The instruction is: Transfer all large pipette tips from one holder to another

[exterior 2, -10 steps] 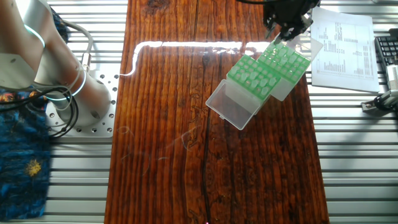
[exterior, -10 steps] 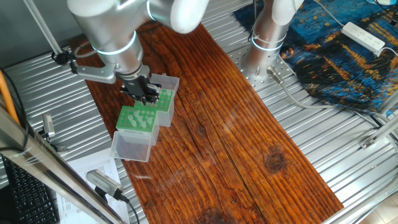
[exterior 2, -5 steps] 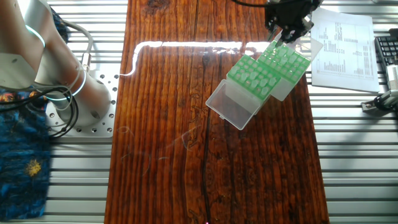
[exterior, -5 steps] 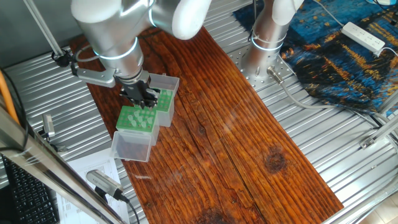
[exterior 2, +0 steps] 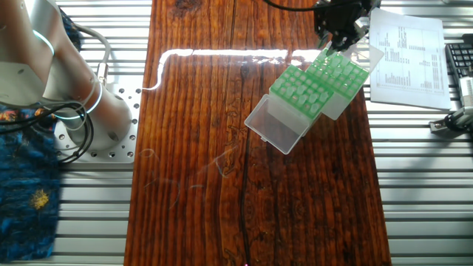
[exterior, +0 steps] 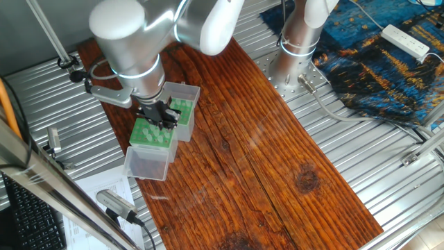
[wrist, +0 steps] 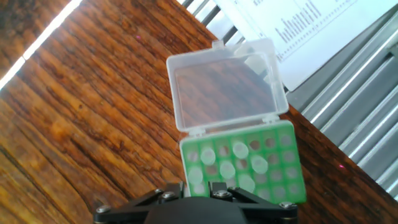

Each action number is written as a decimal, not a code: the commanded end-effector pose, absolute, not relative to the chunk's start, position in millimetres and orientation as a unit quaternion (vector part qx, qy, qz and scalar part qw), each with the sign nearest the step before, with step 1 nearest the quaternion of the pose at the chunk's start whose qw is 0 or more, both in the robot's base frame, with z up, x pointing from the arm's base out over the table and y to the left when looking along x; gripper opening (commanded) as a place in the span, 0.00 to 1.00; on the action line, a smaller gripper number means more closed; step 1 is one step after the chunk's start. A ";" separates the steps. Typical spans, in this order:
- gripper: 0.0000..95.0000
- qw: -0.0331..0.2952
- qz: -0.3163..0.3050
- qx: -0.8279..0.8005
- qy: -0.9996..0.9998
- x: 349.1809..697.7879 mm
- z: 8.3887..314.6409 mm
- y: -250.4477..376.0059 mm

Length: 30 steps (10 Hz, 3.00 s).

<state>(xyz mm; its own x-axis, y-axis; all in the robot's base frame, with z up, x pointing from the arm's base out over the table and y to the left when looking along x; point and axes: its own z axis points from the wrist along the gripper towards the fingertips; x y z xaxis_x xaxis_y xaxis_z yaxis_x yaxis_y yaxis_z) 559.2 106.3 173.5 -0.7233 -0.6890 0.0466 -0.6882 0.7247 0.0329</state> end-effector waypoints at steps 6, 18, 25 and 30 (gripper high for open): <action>0.20 0.020 -0.006 0.369 -0.929 548.8 164.2 104.5; 0.20 0.012 0.000 0.359 -0.933 552.2 151.2 110.6; 0.00 0.012 0.003 0.357 -0.934 553.1 150.2 110.8; 0.00 0.011 0.004 0.359 -0.933 555.9 154.5 111.0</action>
<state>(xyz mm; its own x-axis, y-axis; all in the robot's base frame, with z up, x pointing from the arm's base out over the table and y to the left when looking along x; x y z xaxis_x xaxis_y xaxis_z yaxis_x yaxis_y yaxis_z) 557.5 111.5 155.9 -0.7412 -0.6710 0.0220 -0.6711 0.7413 -0.0010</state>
